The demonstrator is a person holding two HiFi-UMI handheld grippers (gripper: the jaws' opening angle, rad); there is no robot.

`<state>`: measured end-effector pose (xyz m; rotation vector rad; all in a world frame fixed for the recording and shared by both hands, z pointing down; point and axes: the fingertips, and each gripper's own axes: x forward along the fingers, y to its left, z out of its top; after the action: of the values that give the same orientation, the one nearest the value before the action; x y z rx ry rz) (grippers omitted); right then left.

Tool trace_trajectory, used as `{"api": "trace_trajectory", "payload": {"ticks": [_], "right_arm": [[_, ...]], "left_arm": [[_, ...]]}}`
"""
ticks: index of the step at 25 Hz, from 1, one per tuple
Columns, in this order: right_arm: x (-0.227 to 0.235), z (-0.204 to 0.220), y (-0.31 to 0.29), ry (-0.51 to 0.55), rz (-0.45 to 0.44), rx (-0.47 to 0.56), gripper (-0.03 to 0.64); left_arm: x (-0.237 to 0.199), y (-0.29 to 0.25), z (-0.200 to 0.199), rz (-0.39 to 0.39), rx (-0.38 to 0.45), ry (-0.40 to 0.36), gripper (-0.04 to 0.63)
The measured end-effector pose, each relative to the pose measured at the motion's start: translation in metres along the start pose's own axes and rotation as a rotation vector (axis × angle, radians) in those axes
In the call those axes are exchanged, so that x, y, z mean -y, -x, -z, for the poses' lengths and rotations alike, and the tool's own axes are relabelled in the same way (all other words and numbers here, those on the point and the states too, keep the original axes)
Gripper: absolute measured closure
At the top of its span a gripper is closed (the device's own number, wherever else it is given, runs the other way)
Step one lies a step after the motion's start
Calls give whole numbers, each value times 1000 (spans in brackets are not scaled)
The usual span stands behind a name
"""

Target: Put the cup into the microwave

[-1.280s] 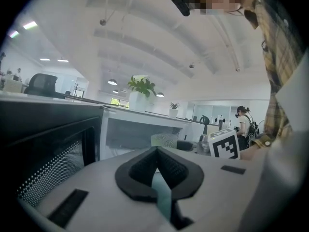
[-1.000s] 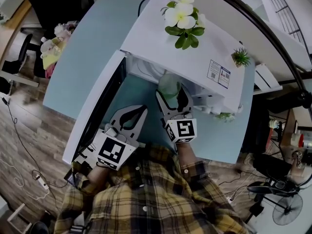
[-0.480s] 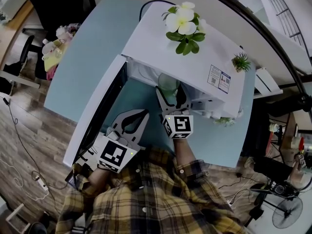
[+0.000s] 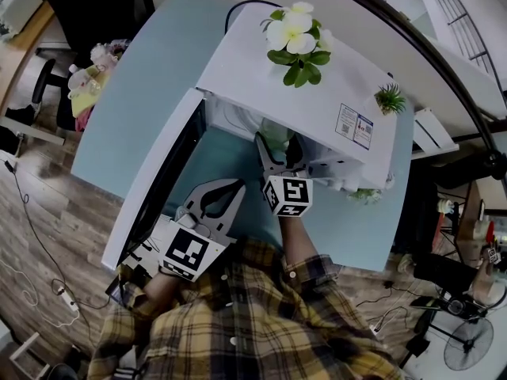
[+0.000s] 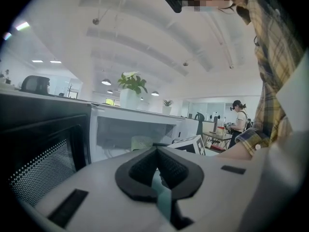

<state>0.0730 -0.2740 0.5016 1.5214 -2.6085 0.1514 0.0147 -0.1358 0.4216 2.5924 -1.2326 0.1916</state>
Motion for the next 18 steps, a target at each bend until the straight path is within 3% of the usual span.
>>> {"api": "trace_trajectory", "payload": {"ticks": [7,13,16,18], "right_arm": [[-4,8,1,5,-17,-47,274],[-2,17,12,27,20,-83,275],[0,21,17,43,47,-96,344],[1,22,18,50,53,-101,349]], "left_arm": [[6,0,0,15,0,-5,604],[5,-1,1,11,2,-1,604],[5,-1,2,12,1,-2,604],[5,0,1,10,1,-3,604]]}}
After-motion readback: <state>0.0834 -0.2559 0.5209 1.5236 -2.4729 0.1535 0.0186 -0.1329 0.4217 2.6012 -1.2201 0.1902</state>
